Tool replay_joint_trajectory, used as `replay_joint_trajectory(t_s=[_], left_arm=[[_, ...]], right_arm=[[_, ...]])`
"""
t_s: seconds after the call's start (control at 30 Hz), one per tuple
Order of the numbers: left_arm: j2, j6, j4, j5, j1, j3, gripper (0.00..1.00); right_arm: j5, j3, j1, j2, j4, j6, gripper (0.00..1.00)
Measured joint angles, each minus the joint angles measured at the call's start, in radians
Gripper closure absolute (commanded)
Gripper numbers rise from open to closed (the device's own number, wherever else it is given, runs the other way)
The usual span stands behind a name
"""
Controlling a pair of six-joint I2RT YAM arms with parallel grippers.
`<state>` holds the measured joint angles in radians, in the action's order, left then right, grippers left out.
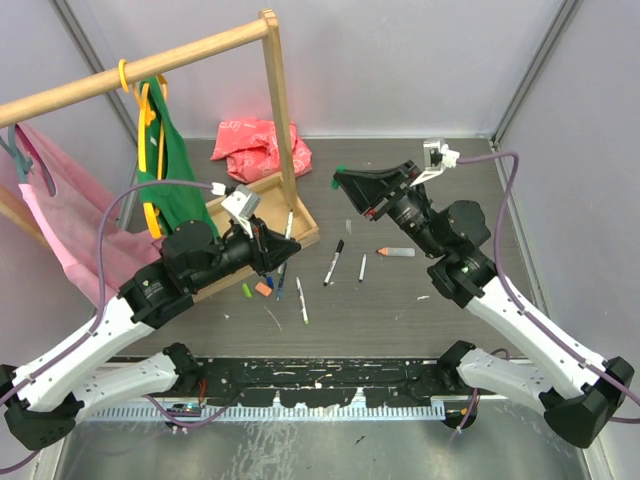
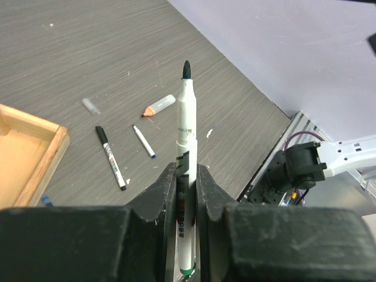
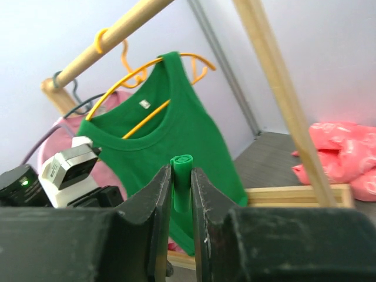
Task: Insert the pens into the pen caps
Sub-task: Insert the pen cap onto the pen.
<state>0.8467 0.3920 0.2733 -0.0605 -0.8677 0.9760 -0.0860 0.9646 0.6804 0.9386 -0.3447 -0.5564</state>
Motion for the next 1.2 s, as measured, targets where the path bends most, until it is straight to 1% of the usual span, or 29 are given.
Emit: replay_joint_trajectory(t_s=[0.2, 0.5, 0.73, 1.2], left_arm=[[0.002, -0.017, -0.035, -0.061, 0.000, 0.005, 1.00], [0.003, -0.026, -0.078, -0.154, 0.000, 0.005, 1.00], [0.009, -0.042, -0.126, -0.204, 0.000, 0.005, 1.00], [0.008, -0.042, -0.158, -0.216, 0.000, 0.003, 1.00]], right_arm=[[-0.126, -0.003, 0.002, 0.085, -0.140, -0.098, 1.00], [-0.210, -0.034, 0.021, 0.096, -0.272, -0.182, 1.00], [-0.250, -0.034, 0.036, 0.096, -0.303, -0.192, 1.00], [-0.285, -0.034, 0.058, 0.128, -0.306, -0.200, 1.00]])
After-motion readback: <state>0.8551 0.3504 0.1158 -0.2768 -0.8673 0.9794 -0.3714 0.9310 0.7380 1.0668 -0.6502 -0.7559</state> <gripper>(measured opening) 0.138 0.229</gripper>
